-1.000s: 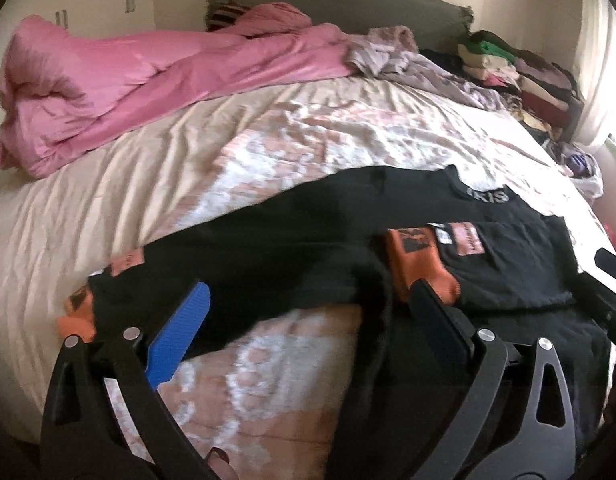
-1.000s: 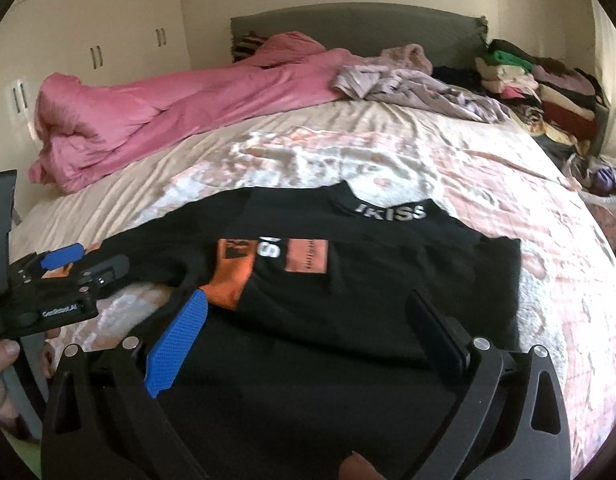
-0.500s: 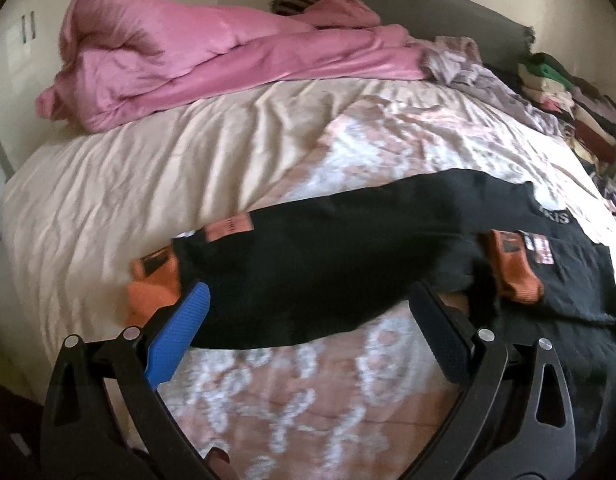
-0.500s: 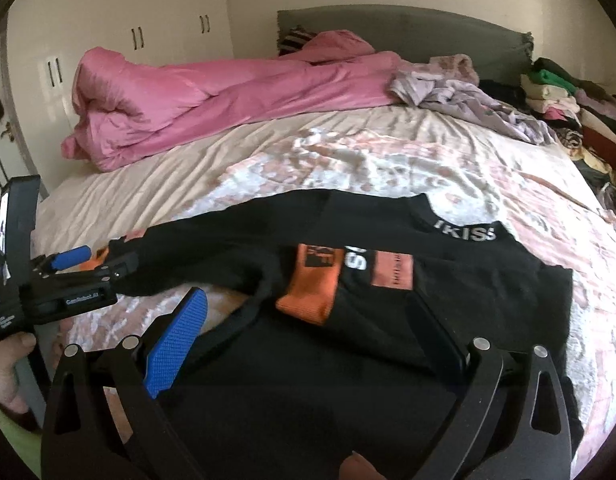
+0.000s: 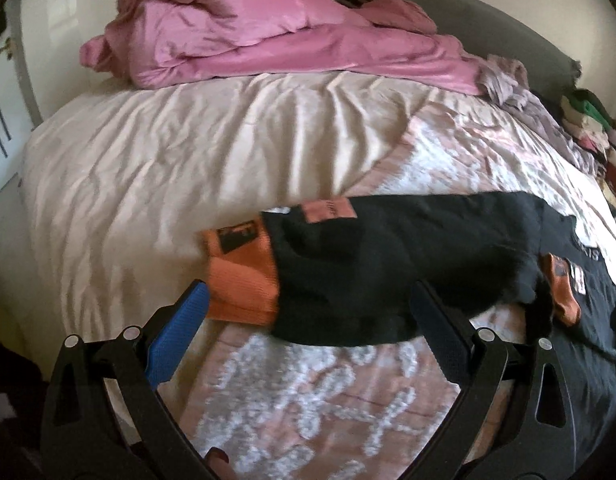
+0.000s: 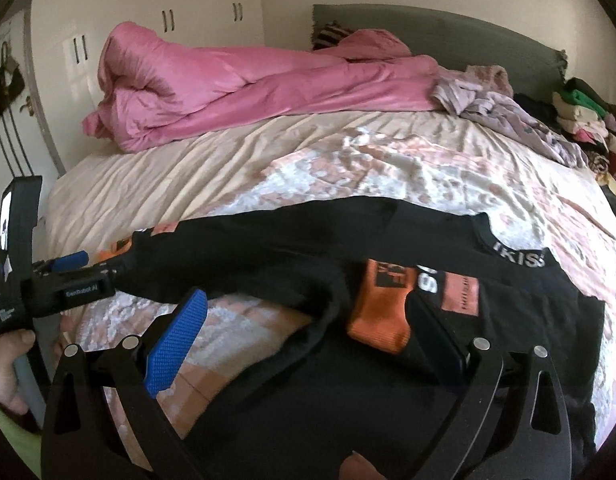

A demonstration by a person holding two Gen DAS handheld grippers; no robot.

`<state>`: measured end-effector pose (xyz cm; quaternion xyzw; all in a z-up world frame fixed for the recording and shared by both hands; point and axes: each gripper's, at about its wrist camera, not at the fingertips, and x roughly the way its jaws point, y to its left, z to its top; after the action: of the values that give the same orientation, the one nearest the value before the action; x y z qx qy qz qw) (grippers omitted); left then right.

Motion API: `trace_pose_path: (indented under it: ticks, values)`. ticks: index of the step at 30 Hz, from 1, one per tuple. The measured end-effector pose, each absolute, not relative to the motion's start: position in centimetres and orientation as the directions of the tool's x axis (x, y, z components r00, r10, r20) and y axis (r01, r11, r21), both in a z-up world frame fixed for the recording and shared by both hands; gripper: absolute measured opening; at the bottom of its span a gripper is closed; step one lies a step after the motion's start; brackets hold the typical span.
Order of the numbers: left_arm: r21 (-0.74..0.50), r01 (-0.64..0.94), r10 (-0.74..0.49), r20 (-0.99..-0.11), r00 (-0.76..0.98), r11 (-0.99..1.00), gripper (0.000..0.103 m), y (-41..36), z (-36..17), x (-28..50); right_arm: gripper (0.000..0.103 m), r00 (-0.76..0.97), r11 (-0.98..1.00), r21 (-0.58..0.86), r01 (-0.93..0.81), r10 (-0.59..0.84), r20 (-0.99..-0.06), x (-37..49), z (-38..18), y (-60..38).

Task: Fold small clothes
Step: 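Move the left tool to the other orange-cuffed sleeve and grasp the cuff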

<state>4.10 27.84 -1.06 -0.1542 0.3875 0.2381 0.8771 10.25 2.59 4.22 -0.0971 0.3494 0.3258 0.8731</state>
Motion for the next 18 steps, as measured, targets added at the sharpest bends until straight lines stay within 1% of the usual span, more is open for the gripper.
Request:
trace_pose_path:
  ticks: [9,11,13,15,18]
  values:
    - [-0.138,-0.611,0.295,-0.779,0.553,0.779,0.093,31.5,-2.3,3.5,0.099,0.518,0.743,0.028,-0.668,0.492,-0.700,9.4,3.1,5.2]
    - [-0.190,-0.619,0.251,-0.794,0.553,0.762,0.093,32.7,-3.3,3.6,0.099,0.514,0.743,0.028,-0.669,0.489,-0.705,9.2,2.8,5.2]
    - [-0.212,-0.641,0.233,-0.811,0.537,0.737,0.092,33.4,-4.3,3.7,0.099,0.509,0.746,0.035,-0.665,0.487,-0.709,9.2,2.5,5.0]
    - [-0.198,-0.652,0.248,-0.814,0.525,0.732,0.084,33.6,-4.8,3.9,0.099,0.510,0.752,0.040,-0.658,0.484,-0.711,9.3,2.4,4.6]
    - [-0.187,-0.647,0.263,-0.804,0.533,0.739,0.060,33.4,-4.9,4.3,0.099,0.513,0.767,0.053,-0.639,0.476,-0.714,9.7,2.1,3.9]
